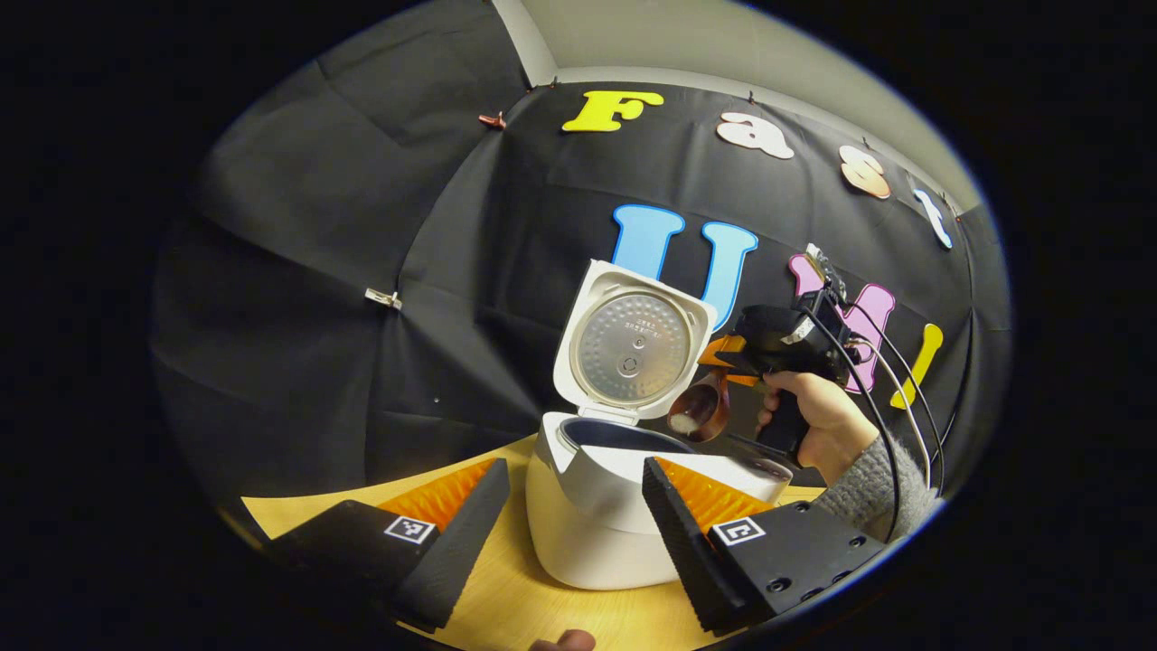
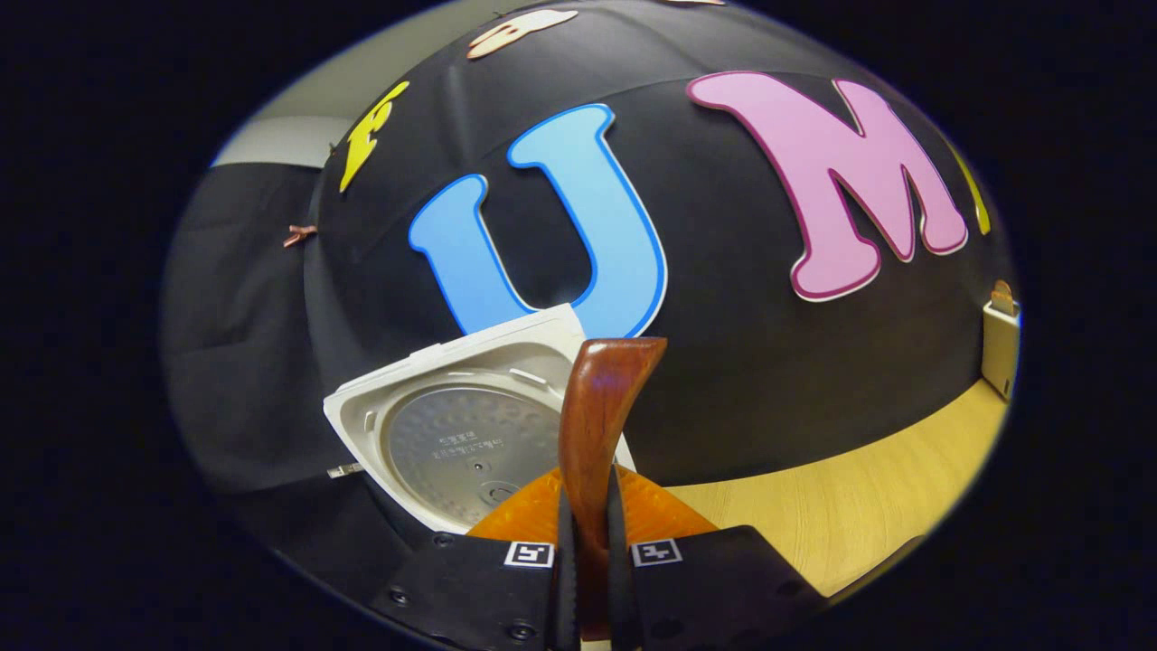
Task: Close the left gripper, press the button to open the rice cooker; take a wooden spoon from the chopstick holder with the right hand, scoop a spoonful of rice and pour it into the rice cooker, then put the wooden spoon back into the chopstick holder.
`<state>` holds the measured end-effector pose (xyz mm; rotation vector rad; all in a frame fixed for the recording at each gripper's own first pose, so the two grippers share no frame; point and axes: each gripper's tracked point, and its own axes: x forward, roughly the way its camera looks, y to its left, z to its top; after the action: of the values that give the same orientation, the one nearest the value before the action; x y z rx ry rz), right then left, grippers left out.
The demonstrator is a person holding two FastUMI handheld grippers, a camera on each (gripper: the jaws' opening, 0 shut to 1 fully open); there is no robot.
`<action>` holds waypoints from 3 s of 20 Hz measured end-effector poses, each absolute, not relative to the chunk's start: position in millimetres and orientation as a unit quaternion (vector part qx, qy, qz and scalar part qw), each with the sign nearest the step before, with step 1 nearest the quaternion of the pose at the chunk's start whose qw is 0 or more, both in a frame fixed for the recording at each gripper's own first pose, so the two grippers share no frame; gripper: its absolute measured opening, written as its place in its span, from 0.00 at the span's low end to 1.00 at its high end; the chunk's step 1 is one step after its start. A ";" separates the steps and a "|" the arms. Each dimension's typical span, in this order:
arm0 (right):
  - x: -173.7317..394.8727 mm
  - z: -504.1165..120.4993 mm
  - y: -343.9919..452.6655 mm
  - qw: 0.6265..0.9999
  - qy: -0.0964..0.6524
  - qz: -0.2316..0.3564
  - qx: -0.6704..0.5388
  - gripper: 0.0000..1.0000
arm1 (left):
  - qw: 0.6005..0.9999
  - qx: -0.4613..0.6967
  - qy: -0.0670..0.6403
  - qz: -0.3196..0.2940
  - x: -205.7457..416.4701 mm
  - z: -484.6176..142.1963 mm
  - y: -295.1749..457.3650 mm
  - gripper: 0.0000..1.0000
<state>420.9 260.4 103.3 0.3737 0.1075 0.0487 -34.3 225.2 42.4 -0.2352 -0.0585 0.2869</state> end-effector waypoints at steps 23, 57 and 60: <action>390.6 130.7 355.0 0.988 -0.022 0.121 -0.092 0.16 | 0.981 -0.136 -0.027 0.140 -39.6 39.1 231.6 0.95; 79.1 128.4 -138.9 0.980 -0.030 -0.122 0.155 0.17 | 0.986 -0.116 -0.072 0.099 -48.4 87.6 153.2 0.95; 64.5 100.5 -167.2 0.976 -0.018 -0.148 0.157 0.17 | 0.986 -0.109 -0.071 0.102 -48.2 88.0 150.6 0.95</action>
<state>64.5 -167.2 100.5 0.3174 -0.0367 -0.2978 -48.2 150.6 88.0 -0.2190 -0.1430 0.2044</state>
